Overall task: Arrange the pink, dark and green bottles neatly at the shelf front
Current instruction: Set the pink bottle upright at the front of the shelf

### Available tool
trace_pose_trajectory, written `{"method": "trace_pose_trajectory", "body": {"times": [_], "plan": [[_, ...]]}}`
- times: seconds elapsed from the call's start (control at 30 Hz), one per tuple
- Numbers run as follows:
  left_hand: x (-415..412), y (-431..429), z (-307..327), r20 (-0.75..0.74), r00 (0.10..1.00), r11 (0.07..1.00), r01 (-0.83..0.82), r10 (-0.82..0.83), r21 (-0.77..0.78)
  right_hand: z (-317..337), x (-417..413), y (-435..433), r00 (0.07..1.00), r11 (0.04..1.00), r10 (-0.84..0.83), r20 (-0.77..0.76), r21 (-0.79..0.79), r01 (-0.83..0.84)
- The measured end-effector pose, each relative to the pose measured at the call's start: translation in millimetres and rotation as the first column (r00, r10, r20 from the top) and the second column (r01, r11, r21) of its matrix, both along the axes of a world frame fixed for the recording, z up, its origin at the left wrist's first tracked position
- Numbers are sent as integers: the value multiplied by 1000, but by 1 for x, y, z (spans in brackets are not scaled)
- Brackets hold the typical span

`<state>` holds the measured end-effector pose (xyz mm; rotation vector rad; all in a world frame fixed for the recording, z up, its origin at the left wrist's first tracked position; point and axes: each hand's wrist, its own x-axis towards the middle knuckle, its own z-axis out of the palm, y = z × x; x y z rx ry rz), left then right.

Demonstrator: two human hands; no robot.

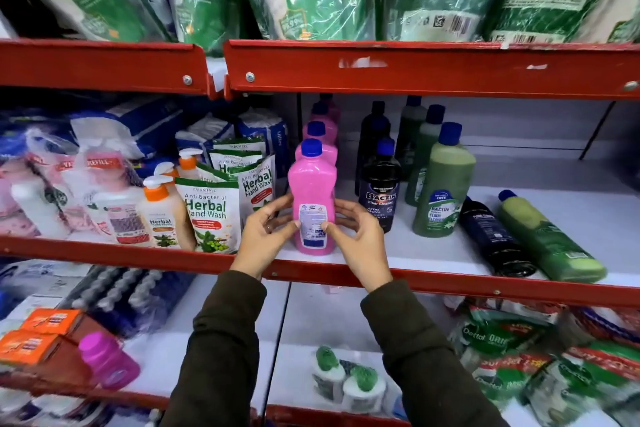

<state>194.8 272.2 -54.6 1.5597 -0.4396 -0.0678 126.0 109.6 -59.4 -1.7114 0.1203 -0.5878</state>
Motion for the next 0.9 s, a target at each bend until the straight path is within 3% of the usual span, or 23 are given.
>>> {"method": "trace_pose_trajectory", "body": {"times": [0.23, 0.37, 0.63, 0.8, 0.9], "plan": [[-2, -4, 6, -40, 996, 995, -79, 76, -68, -2, 3, 3, 1000, 996, -18, 21, 87, 16], [-1, -4, 5, 31, 996, 996, -86, 86, -19, -10, 4, 4, 993, 992, -118, 11, -50, 118], [5, 3, -1, 75, 987, 988, 139, -143, 62, -14, 2, 9, 996, 992, 93, 2, -84, -93], [5, 4, -4, 81, 995, 998, 66, -64, -20, -10, 1, -1, 998, 981, 53, 34, -190, -45], [6, 9, -6, 114, 993, 997, 50, -43, -62, -8, 1, -9, 999, 985, 47, 2, -165, -46]]}}
